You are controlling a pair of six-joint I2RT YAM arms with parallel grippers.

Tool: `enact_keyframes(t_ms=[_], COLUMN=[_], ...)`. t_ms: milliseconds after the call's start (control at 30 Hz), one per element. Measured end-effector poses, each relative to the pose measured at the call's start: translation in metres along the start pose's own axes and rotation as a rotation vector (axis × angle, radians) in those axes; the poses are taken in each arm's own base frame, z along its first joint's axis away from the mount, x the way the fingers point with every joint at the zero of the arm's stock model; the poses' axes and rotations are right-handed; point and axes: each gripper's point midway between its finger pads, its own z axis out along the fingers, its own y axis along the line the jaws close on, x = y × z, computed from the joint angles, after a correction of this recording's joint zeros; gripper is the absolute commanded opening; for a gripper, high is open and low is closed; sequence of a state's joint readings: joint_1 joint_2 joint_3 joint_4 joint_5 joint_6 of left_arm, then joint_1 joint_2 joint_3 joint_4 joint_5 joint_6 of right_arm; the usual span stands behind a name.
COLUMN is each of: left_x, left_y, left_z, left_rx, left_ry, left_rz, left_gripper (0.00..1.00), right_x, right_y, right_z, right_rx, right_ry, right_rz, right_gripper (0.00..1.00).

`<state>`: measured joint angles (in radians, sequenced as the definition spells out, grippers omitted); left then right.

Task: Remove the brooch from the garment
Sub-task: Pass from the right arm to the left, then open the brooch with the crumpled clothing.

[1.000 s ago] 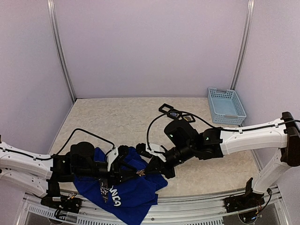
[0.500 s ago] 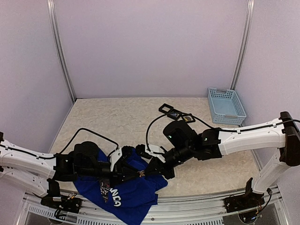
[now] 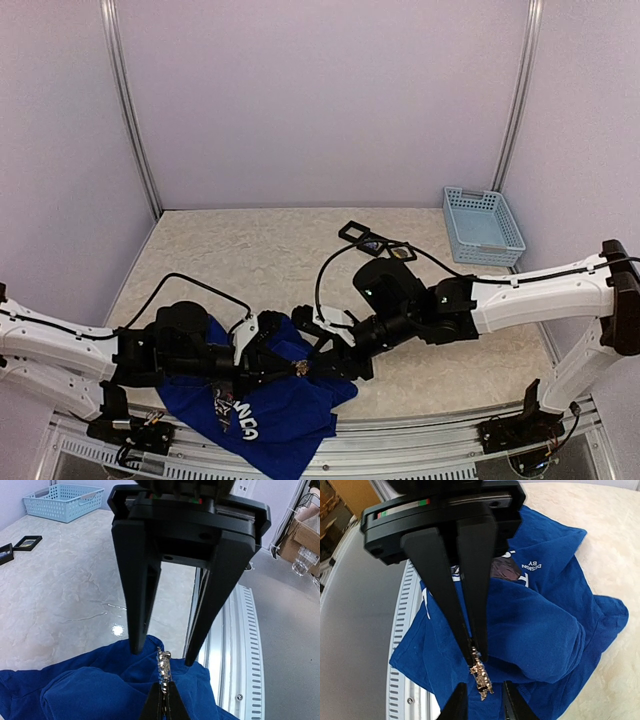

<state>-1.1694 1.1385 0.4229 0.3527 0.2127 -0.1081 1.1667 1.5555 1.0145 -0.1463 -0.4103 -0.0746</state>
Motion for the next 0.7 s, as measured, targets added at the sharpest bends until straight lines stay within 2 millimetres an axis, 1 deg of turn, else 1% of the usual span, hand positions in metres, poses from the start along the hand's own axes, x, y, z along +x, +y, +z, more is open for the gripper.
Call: enact_keyframes(t_ms=[100, 300, 367, 433, 500, 600, 700], left_x=[-0.004, -0.007, -0.008, -0.010, -0.011, -0.014, -0.017], left_y=[0.000, 0.008, 0.009, 0.009, 0.008, 0.005, 0.001], left_z=[-0.006, -0.028, -0.034, -0.038, -0.042, -0.045, -0.048], left_rx=[0.000, -0.001, 0.009, 0.026, 0.045, 0.084, 0.126], left_ry=[-0.032, -0.121, -0.147, -0.173, -0.191, -0.211, -0.229], left_rz=[-0.008, -0.053, -0.068, -0.081, -0.091, -0.105, -0.113], left_gripper=[0.00, 0.00, 0.00, 0.00, 0.00, 0.00, 0.00], right_x=[-0.002, -0.020, -0.022, -0.021, -0.020, -0.022, -0.030], right_y=[-0.002, 0.004, 0.007, 0.009, 0.010, 0.010, 0.010], right_z=[-0.010, -0.055, -0.068, -0.077, -0.081, -0.083, -0.083], right_rx=[0.040, 0.134, 0.155, 0.173, 0.181, 0.183, 0.173], right_ry=[-0.039, -0.244, -0.323, -0.387, -0.432, -0.481, -0.531], right_rz=[-0.011, -0.081, -0.105, -0.120, -0.125, -0.127, -0.113], right_gripper=[0.47, 0.62, 0.69, 0.70, 0.70, 0.69, 0.68])
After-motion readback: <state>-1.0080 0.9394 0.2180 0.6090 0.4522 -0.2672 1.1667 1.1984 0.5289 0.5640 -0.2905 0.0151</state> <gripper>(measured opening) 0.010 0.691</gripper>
